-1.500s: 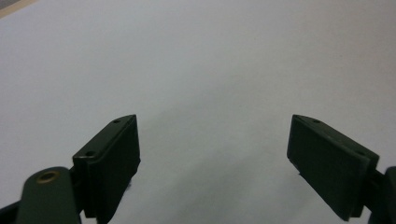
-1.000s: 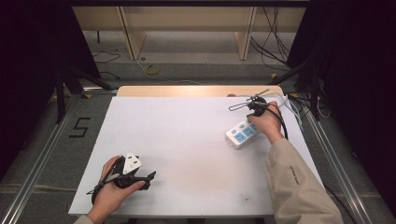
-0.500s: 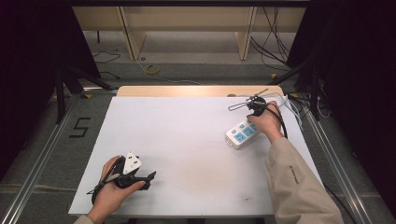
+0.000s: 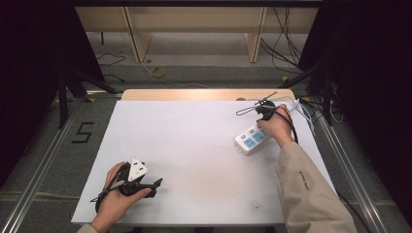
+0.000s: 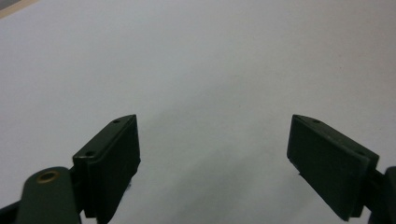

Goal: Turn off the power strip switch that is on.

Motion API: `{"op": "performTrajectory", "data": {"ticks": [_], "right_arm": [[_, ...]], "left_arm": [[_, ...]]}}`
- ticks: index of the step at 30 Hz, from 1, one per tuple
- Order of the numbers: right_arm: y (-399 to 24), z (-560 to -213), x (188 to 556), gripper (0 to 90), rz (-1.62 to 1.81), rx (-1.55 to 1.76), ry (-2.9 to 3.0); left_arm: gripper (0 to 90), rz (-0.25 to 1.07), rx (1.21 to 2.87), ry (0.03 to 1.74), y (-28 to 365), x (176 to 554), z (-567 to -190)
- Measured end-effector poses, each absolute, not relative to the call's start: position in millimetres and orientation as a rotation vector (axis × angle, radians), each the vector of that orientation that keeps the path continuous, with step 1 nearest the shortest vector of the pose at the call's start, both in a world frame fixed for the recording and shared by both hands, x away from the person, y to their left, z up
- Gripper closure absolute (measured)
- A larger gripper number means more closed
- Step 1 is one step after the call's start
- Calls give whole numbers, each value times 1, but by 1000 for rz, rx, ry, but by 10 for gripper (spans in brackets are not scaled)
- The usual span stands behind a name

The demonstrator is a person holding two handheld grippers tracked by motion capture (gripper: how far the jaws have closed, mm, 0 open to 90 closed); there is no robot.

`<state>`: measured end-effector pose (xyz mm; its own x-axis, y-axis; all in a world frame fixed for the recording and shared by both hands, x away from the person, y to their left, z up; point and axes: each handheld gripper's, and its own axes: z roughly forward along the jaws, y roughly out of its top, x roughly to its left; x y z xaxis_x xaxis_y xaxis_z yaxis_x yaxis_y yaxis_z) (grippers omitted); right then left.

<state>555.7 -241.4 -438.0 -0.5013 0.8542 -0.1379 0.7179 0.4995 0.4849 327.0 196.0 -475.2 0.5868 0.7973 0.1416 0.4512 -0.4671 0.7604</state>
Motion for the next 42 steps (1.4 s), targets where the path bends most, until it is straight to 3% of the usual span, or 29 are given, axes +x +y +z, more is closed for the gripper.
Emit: {"op": "performTrajectory", "data": {"ticks": [42], "right_arm": [[-238,-438,555,900,482,1294,2394]], "left_arm": [[169,645,2131,981,196,327,-475]]}}
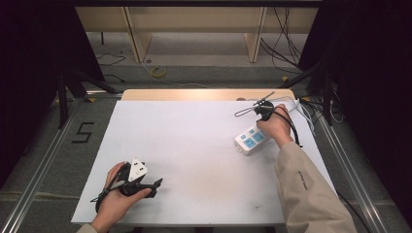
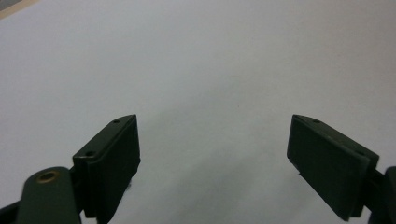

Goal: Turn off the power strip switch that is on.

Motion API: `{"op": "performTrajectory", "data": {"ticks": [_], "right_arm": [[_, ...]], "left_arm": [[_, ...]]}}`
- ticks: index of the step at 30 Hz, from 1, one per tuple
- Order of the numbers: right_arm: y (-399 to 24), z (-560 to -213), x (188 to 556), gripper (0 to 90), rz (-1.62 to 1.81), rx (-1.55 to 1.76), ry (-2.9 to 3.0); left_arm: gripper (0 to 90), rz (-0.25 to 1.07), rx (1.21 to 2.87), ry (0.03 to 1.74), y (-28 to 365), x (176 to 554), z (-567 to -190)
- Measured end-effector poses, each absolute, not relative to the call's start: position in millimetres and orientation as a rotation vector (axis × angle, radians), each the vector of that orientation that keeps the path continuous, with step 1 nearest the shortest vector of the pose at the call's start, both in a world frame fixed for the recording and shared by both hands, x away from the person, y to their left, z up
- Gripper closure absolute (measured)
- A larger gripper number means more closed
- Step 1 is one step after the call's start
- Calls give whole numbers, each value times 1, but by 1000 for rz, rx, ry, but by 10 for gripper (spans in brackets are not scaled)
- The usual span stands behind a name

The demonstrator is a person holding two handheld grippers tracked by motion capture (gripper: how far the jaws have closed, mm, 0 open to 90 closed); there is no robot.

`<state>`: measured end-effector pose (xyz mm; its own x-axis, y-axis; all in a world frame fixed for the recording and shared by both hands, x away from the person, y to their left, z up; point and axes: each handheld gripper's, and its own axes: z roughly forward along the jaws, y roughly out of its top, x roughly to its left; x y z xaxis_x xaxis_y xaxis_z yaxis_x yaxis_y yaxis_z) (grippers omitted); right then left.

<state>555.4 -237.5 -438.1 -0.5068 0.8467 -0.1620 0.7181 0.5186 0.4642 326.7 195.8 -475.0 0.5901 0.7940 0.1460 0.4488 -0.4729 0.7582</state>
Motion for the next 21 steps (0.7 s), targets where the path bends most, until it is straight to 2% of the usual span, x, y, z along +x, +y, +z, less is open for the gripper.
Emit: {"op": "performTrajectory", "data": {"ticks": [21], "right_arm": [[-240,-441,551,900,535,1324,2347]], "left_arm": [[169,645,2133,983,196,327,-475]]}}
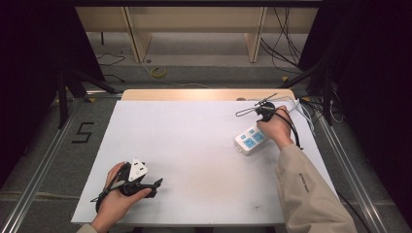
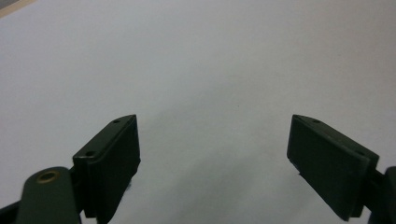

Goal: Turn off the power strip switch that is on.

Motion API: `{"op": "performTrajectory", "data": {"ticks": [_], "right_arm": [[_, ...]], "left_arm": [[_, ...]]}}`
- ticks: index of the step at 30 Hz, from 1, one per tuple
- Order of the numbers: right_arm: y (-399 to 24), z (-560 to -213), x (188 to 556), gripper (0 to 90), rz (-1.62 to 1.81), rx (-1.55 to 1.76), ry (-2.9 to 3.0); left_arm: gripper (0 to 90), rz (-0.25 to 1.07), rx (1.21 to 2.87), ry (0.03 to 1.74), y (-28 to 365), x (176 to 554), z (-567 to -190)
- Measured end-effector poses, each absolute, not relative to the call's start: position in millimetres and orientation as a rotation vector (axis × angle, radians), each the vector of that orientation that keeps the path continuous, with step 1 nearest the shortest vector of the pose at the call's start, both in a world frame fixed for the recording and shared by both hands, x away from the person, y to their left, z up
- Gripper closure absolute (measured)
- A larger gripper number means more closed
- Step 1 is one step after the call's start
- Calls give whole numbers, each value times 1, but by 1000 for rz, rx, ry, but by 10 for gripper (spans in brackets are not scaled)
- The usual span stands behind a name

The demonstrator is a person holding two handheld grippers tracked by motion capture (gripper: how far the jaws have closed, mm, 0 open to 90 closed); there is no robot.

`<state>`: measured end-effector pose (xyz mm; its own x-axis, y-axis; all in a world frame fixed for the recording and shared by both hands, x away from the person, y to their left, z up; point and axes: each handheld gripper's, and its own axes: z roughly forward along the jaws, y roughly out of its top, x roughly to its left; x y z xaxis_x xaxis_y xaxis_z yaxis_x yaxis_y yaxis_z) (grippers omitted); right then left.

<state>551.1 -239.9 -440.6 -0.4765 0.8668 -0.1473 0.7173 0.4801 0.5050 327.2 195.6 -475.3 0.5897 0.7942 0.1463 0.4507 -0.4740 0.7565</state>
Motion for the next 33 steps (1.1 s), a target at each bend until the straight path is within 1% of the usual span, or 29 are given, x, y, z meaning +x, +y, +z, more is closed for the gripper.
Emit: {"op": "performTrajectory", "data": {"ticks": [14,26,33], "right_arm": [[-243,-440,543,900,610,1326,2294],[-246,-430,526,900,695,1309,2271],[-249,-430,517,900,714,1309,2270]], "left_arm": [[169,644,2129,986,196,327,-475],[170,645,2129,989,196,327,-475],[170,644,2131,991,196,327,-475]]}}
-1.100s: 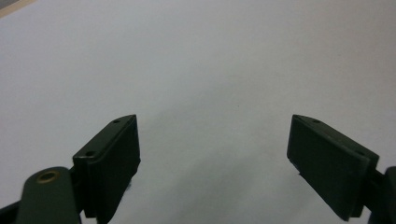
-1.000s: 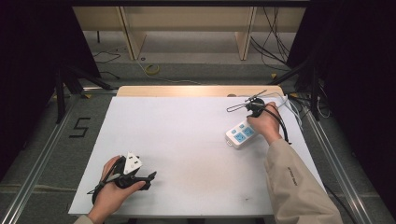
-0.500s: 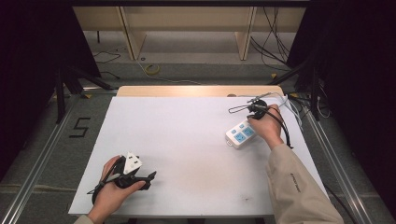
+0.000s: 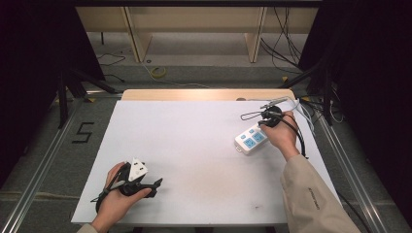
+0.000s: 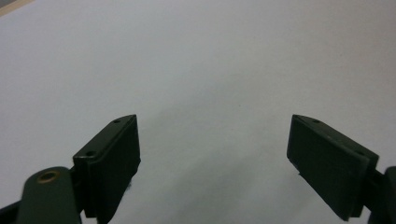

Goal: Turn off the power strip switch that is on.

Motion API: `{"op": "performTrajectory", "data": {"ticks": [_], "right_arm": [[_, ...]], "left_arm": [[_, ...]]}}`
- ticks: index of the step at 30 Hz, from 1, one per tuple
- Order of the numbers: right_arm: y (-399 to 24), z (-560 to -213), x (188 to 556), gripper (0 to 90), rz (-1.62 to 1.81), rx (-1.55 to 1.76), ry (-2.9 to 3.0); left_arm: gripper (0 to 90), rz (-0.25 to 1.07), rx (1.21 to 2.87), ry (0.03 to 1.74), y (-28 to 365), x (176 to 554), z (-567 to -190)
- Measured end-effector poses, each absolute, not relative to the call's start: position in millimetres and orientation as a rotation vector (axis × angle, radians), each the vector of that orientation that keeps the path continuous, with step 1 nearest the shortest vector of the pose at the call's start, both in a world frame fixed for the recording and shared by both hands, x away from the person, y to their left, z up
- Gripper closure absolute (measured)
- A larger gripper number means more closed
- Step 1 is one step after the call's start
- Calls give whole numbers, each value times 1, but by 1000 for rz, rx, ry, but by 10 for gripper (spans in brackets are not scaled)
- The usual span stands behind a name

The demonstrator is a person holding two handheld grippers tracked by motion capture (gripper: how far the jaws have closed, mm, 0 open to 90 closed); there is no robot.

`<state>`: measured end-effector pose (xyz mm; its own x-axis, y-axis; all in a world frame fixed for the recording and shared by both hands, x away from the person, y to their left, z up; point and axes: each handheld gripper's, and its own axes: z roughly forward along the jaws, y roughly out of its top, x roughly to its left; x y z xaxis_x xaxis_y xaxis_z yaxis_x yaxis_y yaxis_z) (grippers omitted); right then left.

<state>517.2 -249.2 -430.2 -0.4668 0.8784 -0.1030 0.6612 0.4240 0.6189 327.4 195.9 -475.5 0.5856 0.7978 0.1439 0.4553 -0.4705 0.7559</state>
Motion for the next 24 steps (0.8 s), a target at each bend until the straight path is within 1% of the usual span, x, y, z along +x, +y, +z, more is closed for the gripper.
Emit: {"op": "performTrajectory", "data": {"ticks": [12,24], "right_arm": [[-248,-426,499,900,764,1256,2258],[-244,-421,474,896,815,1215,2268]], "left_arm": [[170,646,2127,996,196,327,-476],[170,647,2136,991,196,327,-476]]}}
